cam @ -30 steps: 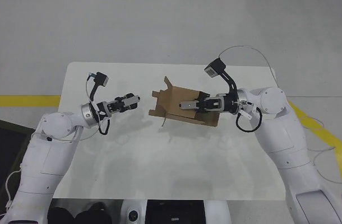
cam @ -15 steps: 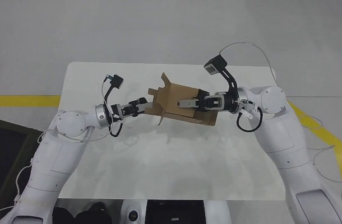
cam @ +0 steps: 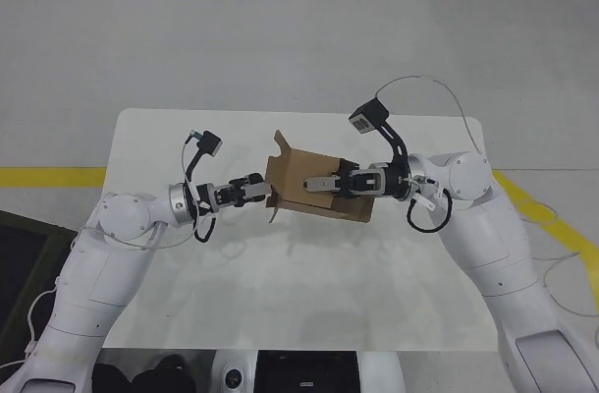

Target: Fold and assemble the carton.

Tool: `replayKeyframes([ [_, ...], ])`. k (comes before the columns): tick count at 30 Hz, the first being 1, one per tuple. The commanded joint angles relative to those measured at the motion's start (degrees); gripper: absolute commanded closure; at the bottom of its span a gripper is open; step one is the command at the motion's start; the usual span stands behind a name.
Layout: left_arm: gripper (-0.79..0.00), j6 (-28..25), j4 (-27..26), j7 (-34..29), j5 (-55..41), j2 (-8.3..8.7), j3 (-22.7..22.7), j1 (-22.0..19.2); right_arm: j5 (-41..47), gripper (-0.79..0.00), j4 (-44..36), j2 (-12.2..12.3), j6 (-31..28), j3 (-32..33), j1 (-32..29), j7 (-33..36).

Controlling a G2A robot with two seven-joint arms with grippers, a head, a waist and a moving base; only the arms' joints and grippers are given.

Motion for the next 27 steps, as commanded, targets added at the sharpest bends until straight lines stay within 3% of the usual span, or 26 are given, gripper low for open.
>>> replayKeyframes([
  [1, -0.785, 0.0, -0.1, 0.0, 0.0, 0.0, 0.1, -0.1, 0.1, 0.0, -0.2, 0.0, 0.0, -0.2, -0.1, 0.1],
  [27, -0.785, 0.5, -0.5, 0.0, -0.5, -0.03, 0.8, -0.9, 1.4, 0.0, -1.1, -0.3, -0.4, -2.2, 0.0, 0.3],
])
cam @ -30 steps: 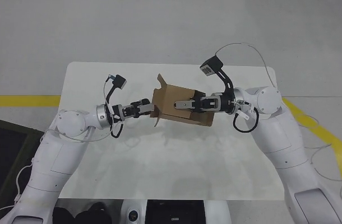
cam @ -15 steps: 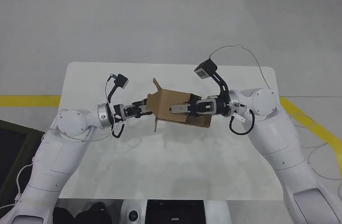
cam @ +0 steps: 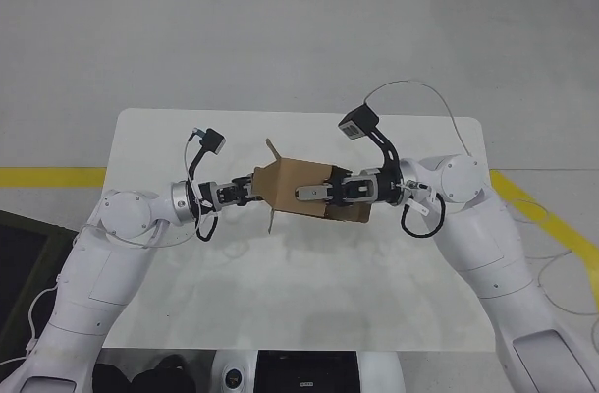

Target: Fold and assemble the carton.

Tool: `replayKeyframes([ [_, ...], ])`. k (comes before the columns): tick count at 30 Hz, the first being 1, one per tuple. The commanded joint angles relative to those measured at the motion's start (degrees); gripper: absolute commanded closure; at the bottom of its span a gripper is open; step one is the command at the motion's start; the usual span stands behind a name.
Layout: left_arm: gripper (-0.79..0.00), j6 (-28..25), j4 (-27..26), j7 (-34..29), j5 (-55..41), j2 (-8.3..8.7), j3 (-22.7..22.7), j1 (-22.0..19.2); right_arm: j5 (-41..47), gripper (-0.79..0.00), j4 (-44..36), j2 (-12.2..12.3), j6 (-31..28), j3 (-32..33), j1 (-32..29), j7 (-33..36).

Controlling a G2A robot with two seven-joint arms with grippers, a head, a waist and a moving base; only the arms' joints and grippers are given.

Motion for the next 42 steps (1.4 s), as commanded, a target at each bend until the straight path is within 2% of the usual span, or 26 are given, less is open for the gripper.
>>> replayKeyframes([
  [1, -0.785, 0.1, 0.1, -0.1, -0.1, 0.0, 0.0, -0.1, 0.1, 0.0, -0.2, 0.0, -0.1, -0.2, 0.0, 0.2],
  [20, -0.785, -0.2, -0.3, -0.7, -1.4, 0.35, -1.4, 0.8, -0.7, 0.0, 2.0, 0.3, -0.3, 1.4, 0.3, -1.5],
  [32, -0.785, -1.1, -1.3, -1.1, -0.1, 0.85, -2.6, 3.6, -0.7, 0.0, 2.1, 0.7, 1.6, 4.6, -1.0, -9.0],
  [42, -0.785, -0.7, -3.1, -0.8, 0.2, 0.68, -1.1, 2.6, -3.0, 0.0, 0.9, 0.4, 3.5, 2.8, -1.5, -12.8],
])
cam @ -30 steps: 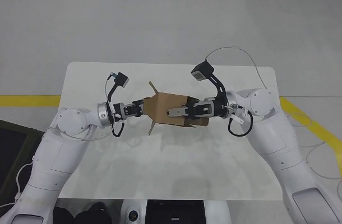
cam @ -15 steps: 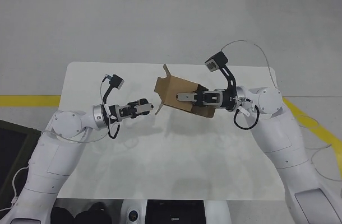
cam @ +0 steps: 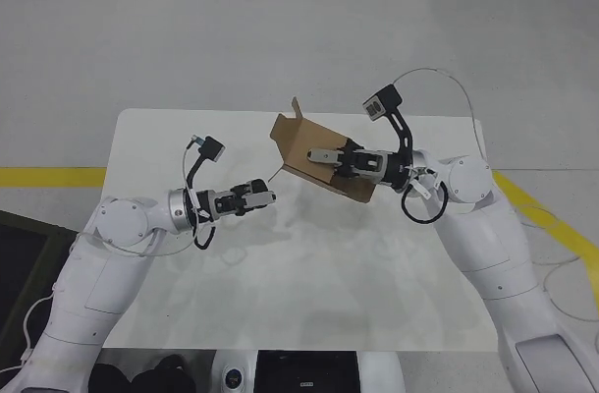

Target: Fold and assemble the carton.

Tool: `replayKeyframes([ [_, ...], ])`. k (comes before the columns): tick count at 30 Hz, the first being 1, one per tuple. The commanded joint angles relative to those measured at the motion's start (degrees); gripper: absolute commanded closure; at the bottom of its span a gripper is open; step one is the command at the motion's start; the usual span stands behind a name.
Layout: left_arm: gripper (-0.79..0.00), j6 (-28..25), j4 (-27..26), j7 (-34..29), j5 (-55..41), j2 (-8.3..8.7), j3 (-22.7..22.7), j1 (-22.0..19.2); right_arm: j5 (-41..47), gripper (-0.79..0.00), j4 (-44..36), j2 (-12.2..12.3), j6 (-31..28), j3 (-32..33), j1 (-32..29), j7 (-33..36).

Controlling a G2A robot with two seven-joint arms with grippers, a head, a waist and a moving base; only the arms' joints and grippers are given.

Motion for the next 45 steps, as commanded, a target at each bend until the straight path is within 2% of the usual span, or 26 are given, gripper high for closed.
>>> replayKeyframes([
  [1, -0.785, 0.1, 0.0, 0.2, 0.0, -0.06, 0.3, -0.3, -0.2, 0.0, -0.1, -0.1, 0.2, -0.3, 0.0, -0.3],
  [9, -0.785, 0.2, 1.4, 0.9, -0.4, -0.12, 0.3, -1.4, -1.0, 0.0, -0.3, -0.1, 0.3, -0.8, -0.2, 0.4],
  [20, -0.785, 0.3, 1.2, 0.2, -1.6, 0.18, -1.1, -1.2, -1.1, 0.0, -2.2, -0.1, -0.5, -2.1, 0.3, 5.4],
  [45, -0.785, 0.5, 0.0, -0.3, -2.3, 0.16, -0.1, -1.1, -0.6, 0.0, -2.0, -0.5, -1.0, -3.9, 1.6, 7.3],
])
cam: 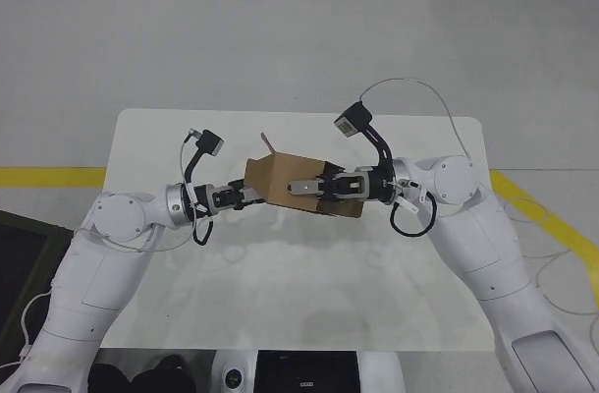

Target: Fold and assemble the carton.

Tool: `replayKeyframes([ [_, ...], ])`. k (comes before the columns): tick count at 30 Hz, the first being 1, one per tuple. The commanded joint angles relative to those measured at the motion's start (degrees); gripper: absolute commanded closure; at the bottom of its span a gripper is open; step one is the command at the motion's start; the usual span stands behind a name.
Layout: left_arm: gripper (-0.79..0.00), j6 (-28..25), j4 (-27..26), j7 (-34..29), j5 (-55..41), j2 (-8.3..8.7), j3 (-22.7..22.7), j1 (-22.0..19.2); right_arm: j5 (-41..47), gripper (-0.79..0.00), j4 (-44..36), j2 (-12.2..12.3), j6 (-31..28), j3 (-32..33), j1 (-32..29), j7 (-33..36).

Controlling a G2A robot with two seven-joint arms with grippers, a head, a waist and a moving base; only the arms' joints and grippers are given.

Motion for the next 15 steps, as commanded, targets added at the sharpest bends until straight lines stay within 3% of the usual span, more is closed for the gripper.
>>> replayKeyframes([
  [1, -0.785, 0.0, 0.0, -0.1, 0.0, 0.01, 0.0, 0.0, 0.0, 0.0, 0.0, 0.0, 0.0, 0.0, 0.0, 0.0],
  [15, -0.785, -0.6, 1.6, 1.3, 0.9, 0.32, -1.9, -0.2, 1.2, 0.0, 1.3, 0.0, 0.4, -0.5, -0.1, 3.2],
])
